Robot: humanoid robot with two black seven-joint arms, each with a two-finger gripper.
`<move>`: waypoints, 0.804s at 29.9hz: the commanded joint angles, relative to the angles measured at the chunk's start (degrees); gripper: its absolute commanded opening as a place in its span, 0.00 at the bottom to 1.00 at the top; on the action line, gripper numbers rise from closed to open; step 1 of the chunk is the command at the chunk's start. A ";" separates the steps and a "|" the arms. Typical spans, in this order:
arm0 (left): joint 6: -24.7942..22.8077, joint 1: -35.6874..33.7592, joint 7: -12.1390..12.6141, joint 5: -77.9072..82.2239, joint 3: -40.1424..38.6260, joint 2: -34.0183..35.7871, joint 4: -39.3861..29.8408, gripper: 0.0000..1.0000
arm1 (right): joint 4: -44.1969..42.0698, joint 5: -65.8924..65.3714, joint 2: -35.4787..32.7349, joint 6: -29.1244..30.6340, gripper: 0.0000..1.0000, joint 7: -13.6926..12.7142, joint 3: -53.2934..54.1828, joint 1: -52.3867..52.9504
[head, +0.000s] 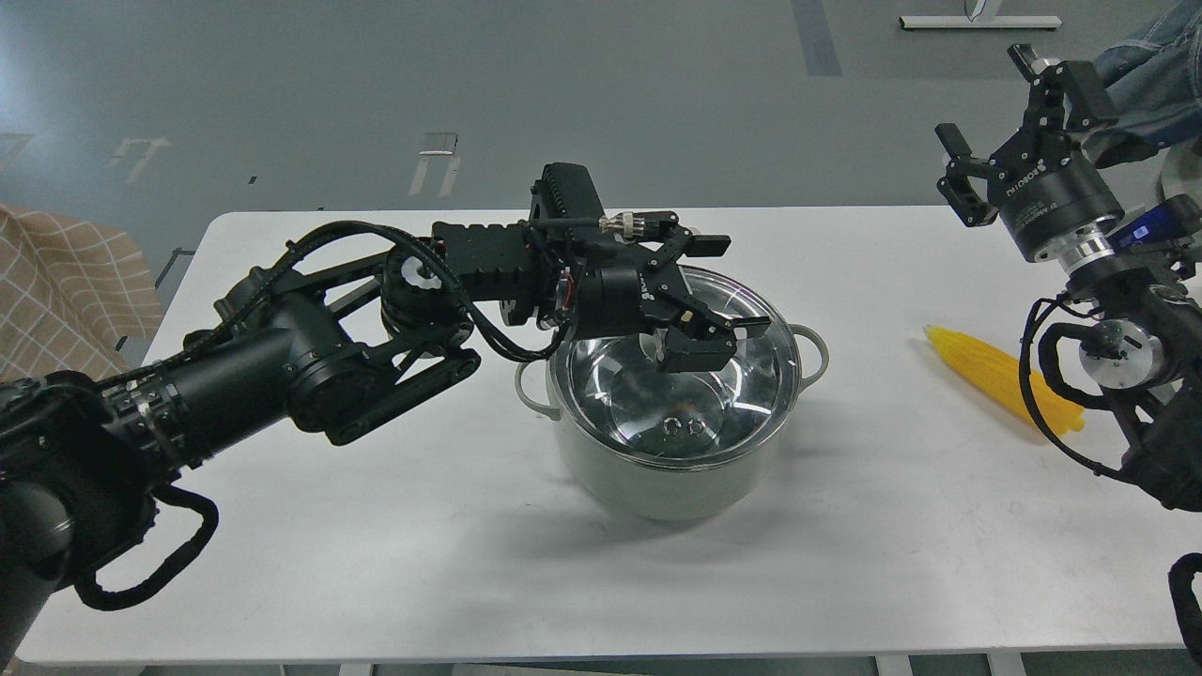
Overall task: Open pot and put corn in
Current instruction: 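Reach the left gripper over the pot and grasp the lid's brass knob, then lift the glass lid off the pot with the left gripper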
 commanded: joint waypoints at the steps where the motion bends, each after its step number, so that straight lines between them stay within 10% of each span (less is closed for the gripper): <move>1: 0.05 1.85 -0.29 0.00 0.01 0.95 0.05 0.94 | 0.25 -0.03 -0.09 -0.01 1.00 0.00 0.00 -0.50; 9: 0.84 3.87 -0.20 0.00 -0.17 2.45 -0.04 0.86 | 0.34 -0.03 0.00 -0.01 1.00 0.00 0.00 -0.59; 20: 1.19 5.54 -0.73 0.00 -0.87 4.12 -0.74 0.53 | 0.34 -0.11 0.09 -0.10 1.00 0.00 0.00 -0.59; 24: 1.19 5.54 -0.91 0.00 -1.13 4.30 -1.88 0.25 | 0.25 -0.11 0.09 -0.10 1.00 0.00 0.00 -0.67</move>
